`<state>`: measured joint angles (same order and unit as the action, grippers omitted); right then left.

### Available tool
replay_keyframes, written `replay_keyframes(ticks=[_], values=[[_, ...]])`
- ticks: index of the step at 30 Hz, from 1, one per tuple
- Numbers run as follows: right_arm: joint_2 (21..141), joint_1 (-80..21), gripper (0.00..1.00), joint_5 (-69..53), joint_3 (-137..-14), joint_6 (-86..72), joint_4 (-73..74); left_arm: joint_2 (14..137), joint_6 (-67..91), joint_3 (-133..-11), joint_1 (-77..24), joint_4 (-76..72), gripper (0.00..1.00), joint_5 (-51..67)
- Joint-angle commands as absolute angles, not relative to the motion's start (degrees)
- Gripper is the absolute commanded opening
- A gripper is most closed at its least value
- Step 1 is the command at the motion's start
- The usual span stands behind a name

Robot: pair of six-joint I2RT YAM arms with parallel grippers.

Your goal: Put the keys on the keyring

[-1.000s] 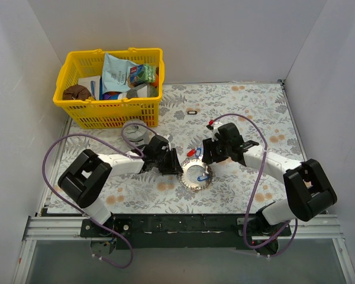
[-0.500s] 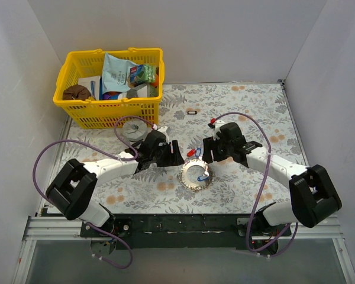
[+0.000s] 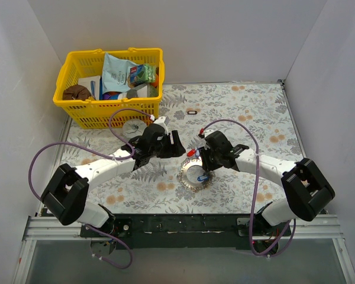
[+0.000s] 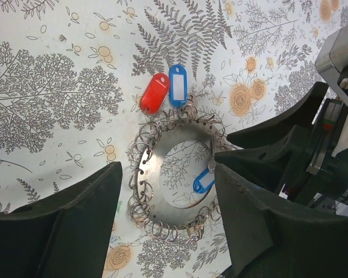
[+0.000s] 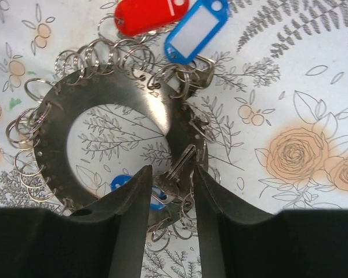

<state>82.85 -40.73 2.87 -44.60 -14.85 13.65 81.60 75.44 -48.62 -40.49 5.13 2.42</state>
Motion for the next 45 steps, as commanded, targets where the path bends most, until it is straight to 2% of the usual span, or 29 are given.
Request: replay_keyframes(ticks=[1, 31, 42, 45], values=[[82.09, -40.78, 0.41, 8.6, -47.2, -16.26, 14.06, 78.31, 75.59, -48.26, -40.52, 4.92, 0.65, 1.93], [85.43, -40.78, 0.31, 8.97, -46.93, -16.08, 11.87, 80.24, 76.46, -47.81, -40.52, 4.04, 0.67, 3.78], [86.92, -40.78, 0.15, 7.74, -46.85, -15.47, 11.34, 78.93, 76.38, -47.2, -40.52, 5.01, 0.69, 1.5], [87.01, -40.78, 0.06, 7.82, -46.85, -15.29, 11.25, 78.66, 76.46, -47.11, -40.52, 5.18, 0.69, 0.97]])
